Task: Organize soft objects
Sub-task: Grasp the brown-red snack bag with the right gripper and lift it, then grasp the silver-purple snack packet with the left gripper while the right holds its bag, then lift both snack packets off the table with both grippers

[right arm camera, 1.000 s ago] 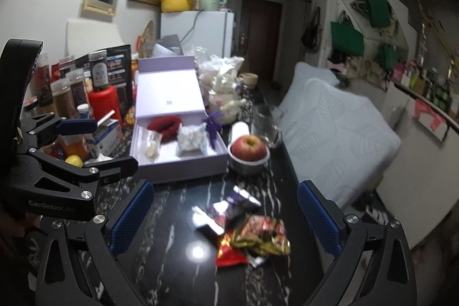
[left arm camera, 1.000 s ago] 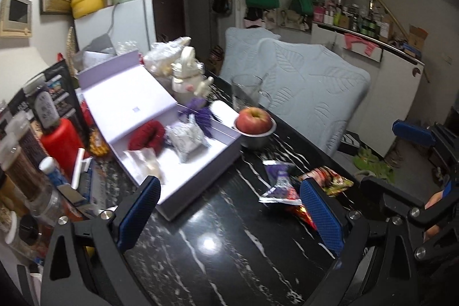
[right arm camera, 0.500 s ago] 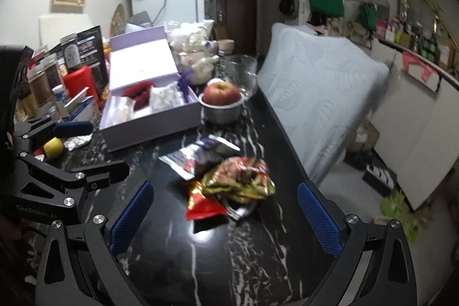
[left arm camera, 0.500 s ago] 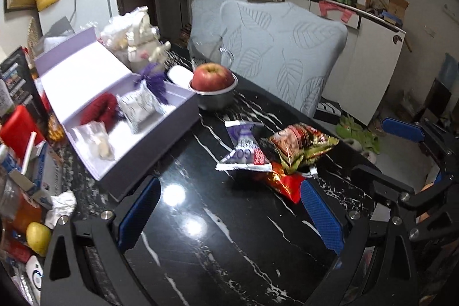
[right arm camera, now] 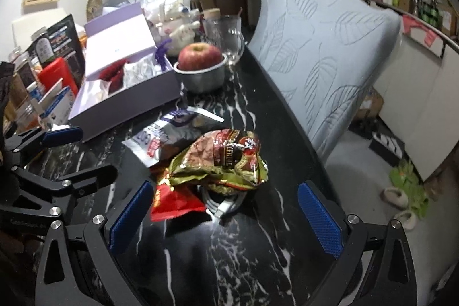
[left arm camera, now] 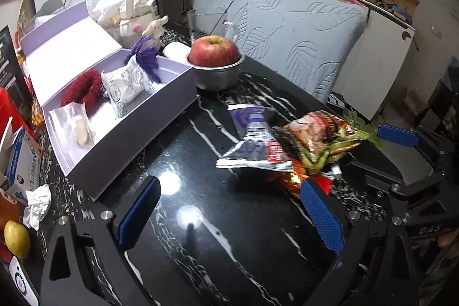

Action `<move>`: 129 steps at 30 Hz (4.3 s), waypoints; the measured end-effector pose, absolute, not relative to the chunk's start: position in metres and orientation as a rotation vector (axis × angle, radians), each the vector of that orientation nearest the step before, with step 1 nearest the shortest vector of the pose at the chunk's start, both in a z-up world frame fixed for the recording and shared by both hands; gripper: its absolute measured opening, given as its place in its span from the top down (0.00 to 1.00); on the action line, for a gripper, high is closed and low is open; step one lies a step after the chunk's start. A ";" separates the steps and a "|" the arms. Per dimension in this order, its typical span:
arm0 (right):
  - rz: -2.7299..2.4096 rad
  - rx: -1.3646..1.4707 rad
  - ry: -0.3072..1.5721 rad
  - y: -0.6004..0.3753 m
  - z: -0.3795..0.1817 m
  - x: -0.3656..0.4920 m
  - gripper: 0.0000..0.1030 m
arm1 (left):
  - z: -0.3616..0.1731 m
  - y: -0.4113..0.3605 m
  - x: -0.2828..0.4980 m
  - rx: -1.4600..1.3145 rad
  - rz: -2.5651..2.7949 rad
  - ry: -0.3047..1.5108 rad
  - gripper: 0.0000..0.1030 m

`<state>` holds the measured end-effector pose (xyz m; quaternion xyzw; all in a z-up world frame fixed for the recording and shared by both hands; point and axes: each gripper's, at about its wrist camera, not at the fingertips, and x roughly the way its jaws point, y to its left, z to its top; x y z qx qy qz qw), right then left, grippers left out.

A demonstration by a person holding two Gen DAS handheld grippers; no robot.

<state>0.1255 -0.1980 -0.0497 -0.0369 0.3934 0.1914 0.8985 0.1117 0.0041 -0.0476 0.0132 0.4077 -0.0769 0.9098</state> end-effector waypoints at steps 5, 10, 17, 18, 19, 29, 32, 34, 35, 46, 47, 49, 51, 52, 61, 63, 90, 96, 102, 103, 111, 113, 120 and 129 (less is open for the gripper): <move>0.402 -0.056 0.862 -0.190 -0.060 0.150 0.01 | -0.055 0.019 0.121 -0.004 -0.125 0.850 0.03; 0.376 -0.063 0.871 -0.175 -0.065 0.174 0.01 | -0.057 0.034 0.130 -0.028 -0.096 0.846 0.03; 0.332 -0.167 0.909 -0.156 -0.081 0.194 0.01 | -0.061 0.049 0.142 -0.050 -0.057 0.849 0.03; 0.340 -0.155 0.930 -0.156 -0.084 0.197 0.01 | -0.061 0.050 0.143 -0.052 -0.056 0.850 0.03; 0.346 -0.143 0.945 -0.157 -0.087 0.199 0.01 | -0.062 0.051 0.144 -0.055 -0.057 0.849 0.03; 0.434 -0.009 0.959 -0.177 -0.085 0.192 0.31 | -0.064 0.045 0.151 -0.080 -0.088 0.858 0.03; 0.456 -0.013 0.917 -0.182 -0.081 0.184 0.35 | -0.063 0.041 0.153 -0.080 -0.100 0.859 0.03; 0.462 0.010 0.899 -0.189 -0.077 0.180 0.38 | -0.062 0.037 0.154 -0.076 -0.104 0.861 0.03; 0.472 0.042 0.888 -0.194 -0.075 0.179 0.38 | -0.062 0.035 0.154 -0.074 -0.107 0.863 0.03; 0.440 0.125 0.854 -0.239 -0.059 0.172 0.38 | -0.047 -0.001 0.154 -0.061 -0.191 0.839 0.03; 0.435 0.127 0.854 -0.243 -0.059 0.171 0.38 | -0.045 -0.005 0.154 -0.059 -0.199 0.836 0.03; 0.425 0.129 0.856 -0.248 -0.059 0.170 0.38 | -0.043 -0.012 0.155 -0.057 -0.208 0.833 0.03; 0.413 0.127 0.854 -0.255 -0.057 0.167 0.38 | -0.042 -0.020 0.157 -0.055 -0.214 0.830 0.03; 0.408 0.125 0.854 -0.258 -0.057 0.166 0.38 | -0.043 -0.024 0.158 -0.050 -0.203 0.828 0.03; 0.399 0.117 0.901 -0.269 -0.067 0.165 0.38 | -0.060 -0.037 0.173 -0.039 -0.182 0.865 0.04; 0.402 0.111 0.909 -0.267 -0.069 0.168 0.38 | -0.064 -0.034 0.178 -0.028 -0.141 0.867 0.06; 0.453 0.097 0.962 -0.253 -0.088 0.176 0.38 | -0.089 -0.019 0.189 0.006 -0.147 0.949 0.61; 0.464 0.090 0.952 -0.254 -0.087 0.160 0.38 | -0.088 -0.017 0.167 0.010 -0.147 0.960 0.61; 0.479 0.071 0.946 -0.252 -0.088 0.144 0.37 | -0.087 -0.009 0.141 0.009 -0.124 0.981 0.61; 0.481 0.070 0.947 -0.252 -0.088 0.141 0.37 | -0.087 -0.009 0.138 0.011 -0.122 0.984 0.61; 0.497 0.024 0.921 -0.247 -0.088 0.126 0.36 | -0.099 -0.011 0.120 0.029 -0.120 1.015 0.61; 0.498 0.024 0.917 -0.247 -0.089 0.126 0.35 | -0.100 -0.011 0.120 0.031 -0.114 1.008 0.58; 0.489 0.005 0.921 -0.245 -0.090 0.126 0.34 | -0.103 -0.012 0.128 0.011 -0.089 1.001 0.26; 0.467 -0.078 0.901 -0.235 -0.092 0.118 0.31 | -0.103 -0.014 0.127 0.015 -0.090 0.967 0.59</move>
